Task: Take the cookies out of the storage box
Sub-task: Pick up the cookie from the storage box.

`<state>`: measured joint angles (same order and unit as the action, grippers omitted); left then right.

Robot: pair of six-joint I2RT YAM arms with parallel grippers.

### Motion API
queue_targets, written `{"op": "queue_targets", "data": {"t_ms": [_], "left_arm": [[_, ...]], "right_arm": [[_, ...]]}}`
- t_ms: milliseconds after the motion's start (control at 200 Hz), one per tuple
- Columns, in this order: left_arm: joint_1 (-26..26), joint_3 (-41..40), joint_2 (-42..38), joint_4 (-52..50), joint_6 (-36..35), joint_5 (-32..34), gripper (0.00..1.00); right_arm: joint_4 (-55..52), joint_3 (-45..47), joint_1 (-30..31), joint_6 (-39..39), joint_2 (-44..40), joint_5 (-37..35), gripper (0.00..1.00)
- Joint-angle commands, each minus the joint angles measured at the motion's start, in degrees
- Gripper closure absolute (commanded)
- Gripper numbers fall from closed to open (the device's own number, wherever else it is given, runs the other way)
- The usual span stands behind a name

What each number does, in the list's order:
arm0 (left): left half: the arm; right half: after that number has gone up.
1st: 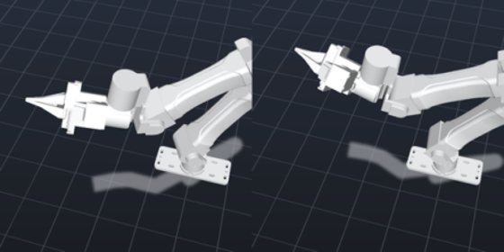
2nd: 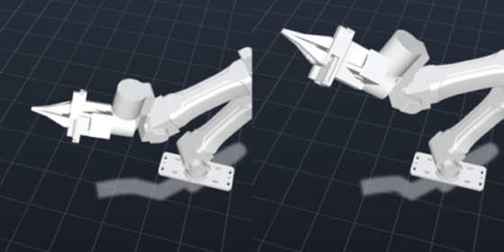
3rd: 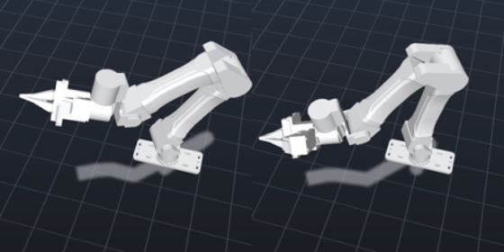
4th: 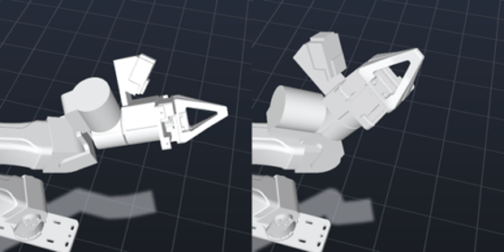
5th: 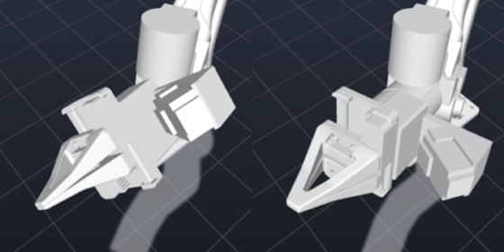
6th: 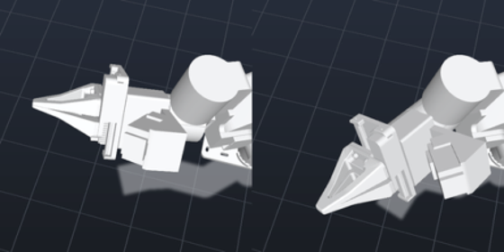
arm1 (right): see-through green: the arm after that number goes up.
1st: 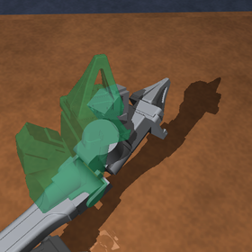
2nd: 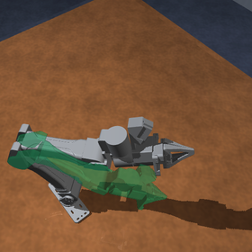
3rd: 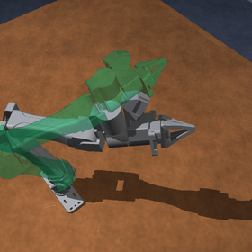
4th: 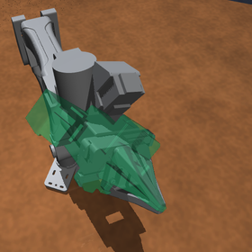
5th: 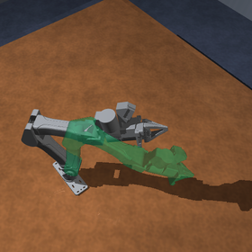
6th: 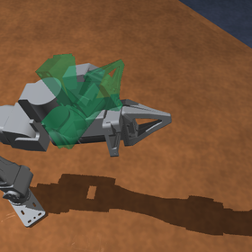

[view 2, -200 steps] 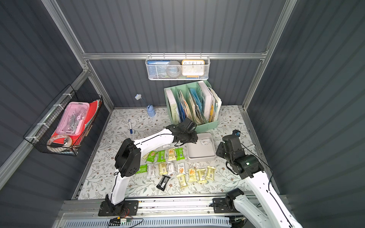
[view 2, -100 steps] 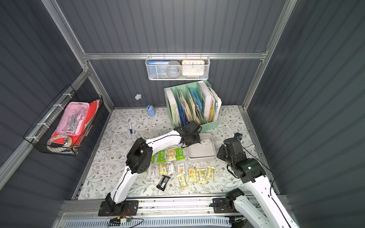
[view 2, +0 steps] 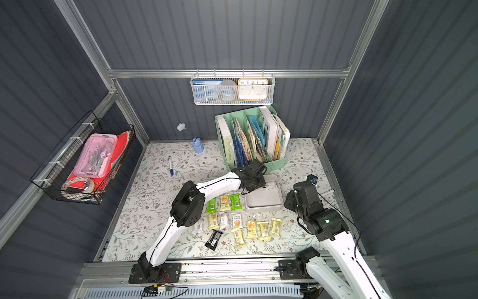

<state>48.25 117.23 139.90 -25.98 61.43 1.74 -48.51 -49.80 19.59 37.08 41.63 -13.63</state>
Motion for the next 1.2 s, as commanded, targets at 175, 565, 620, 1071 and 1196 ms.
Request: {"op": "queue_targets", "data": {"t_ms": [175, 565, 620, 1071, 1196], "left_arm": [[0.5, 2.9, 3.4, -1.8, 3.7, -0.1, 0.68], [0.4, 2.8, 4.0, -2.4, 5.5, -0.8, 0.91], [0.5, 3.1, 4.0, -3.2, 5.5, -0.6, 0.91], [1.9, 5.8, 5.4, -8.3, 6.2, 1.5, 0.78], [2.1, 6.7, 6.5, -9.7, 7.1, 1.3, 0.78]], "right_arm": [[-1.7, 0.5, -0.2, 0.2, -0.5, 0.0, 0.51], [-1.8, 0.7, -0.2, 0.2, -0.7, -0.1, 0.52], [-1.8, 0.8, -0.2, 0.2, -0.7, -0.1, 0.52], [-1.8, 1.1, -0.2, 0.6, -1.1, 0.0, 0.52], [-1.9, 1.1, -0.2, 0.7, -1.4, -0.1, 0.52]]}}
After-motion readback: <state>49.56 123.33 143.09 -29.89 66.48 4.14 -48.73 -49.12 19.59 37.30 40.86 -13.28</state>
